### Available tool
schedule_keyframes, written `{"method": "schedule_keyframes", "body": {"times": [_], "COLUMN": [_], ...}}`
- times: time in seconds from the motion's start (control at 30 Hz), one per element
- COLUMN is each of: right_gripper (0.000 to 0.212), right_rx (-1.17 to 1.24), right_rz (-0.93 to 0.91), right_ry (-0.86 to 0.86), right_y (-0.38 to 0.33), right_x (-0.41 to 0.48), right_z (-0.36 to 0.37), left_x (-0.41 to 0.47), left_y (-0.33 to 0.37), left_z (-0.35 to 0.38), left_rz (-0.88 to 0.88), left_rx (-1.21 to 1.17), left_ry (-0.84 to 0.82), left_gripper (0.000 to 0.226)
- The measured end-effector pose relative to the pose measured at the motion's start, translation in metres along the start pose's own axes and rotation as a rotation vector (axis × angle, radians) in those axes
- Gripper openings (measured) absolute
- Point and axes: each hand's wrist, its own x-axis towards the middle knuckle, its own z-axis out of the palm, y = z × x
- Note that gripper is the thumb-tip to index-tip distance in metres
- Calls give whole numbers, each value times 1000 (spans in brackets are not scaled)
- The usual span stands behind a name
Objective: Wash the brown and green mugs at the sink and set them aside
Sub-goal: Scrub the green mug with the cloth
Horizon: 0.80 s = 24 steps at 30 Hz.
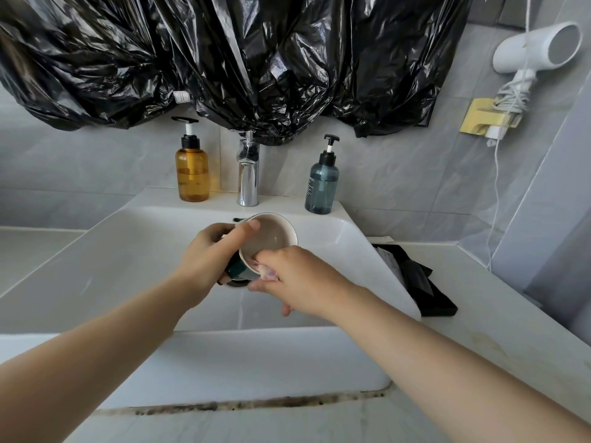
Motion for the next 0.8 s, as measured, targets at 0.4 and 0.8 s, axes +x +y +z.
{"method": "schedule_keyframes", "body": {"times": [0.4,0.8], "right_gripper": [25,21], "right_rx": [244,268], "right_rz": [102,154], "right_ry": [-190,95], "right_y": [2,-13], "right_x": [-11,-6], "right_z": [-7,21], "left_x": [-4,-3], "left_y": [4,4], "left_z": [6,-2], "left_rz": [-97,-159], "left_rx": [-77,-142], "left_ry": [-101,-121], "left_gripper": [65,66]}}
